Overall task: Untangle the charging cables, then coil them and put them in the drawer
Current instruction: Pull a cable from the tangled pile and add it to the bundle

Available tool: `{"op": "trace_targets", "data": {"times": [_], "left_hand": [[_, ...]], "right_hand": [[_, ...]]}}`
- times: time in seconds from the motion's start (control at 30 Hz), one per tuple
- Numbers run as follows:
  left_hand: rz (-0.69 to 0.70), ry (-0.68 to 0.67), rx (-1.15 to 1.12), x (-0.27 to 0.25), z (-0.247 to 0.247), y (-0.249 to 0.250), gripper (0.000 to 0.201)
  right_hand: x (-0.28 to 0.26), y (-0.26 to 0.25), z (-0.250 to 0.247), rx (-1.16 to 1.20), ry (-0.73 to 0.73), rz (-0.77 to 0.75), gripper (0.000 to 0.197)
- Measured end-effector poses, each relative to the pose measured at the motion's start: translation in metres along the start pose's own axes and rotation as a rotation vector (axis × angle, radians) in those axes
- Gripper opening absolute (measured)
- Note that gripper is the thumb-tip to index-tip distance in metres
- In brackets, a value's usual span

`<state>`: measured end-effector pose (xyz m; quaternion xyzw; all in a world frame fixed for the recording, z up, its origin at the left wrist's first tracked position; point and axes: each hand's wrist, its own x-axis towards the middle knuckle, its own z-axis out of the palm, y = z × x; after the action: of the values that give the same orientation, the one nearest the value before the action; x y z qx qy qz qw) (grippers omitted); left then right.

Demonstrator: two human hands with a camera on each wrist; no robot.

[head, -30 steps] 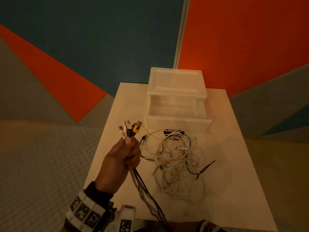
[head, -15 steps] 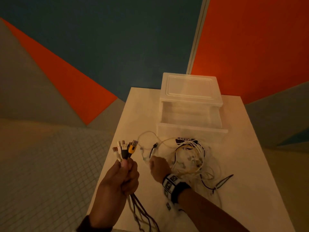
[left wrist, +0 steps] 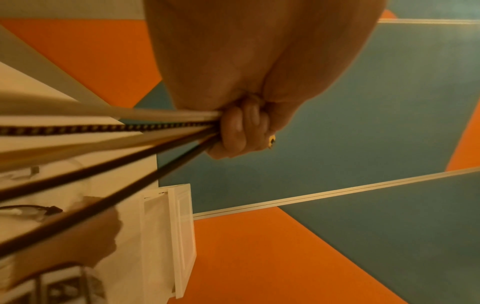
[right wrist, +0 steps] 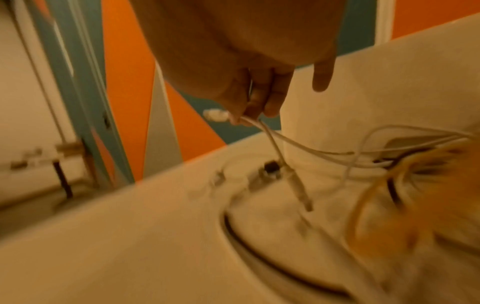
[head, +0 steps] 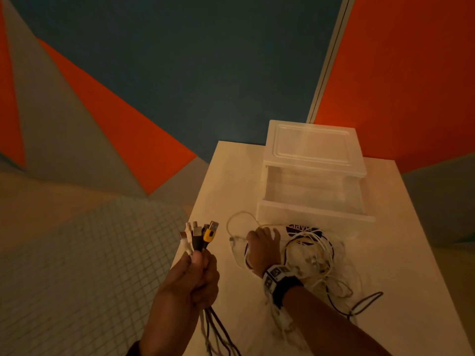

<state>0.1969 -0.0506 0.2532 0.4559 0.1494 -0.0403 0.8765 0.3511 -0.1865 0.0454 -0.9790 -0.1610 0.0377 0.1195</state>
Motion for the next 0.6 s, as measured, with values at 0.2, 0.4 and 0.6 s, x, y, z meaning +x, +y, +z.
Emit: {"op": "trace_targets", "data": {"times": [0.2,0.4,0.6], "left_hand": [[0.102,0.023,0.107,0.029,0.014,-0.007,0.028],[0.156,0.000,0.181,0.052,0.050,-0.014,0.027],[0.252,0.050,0.260,0.057,0.088,-0.013,0.026]], "right_hand": [[-0.011,0.009,-0.089,0.632,0.422,0.025,0.008],[-0.039,0.008,-0.177,0.920,0.518,-0.034,0.005],[-0.071,-0.012,-0.213,1.064,0.448,-0.131,0.005]]}}
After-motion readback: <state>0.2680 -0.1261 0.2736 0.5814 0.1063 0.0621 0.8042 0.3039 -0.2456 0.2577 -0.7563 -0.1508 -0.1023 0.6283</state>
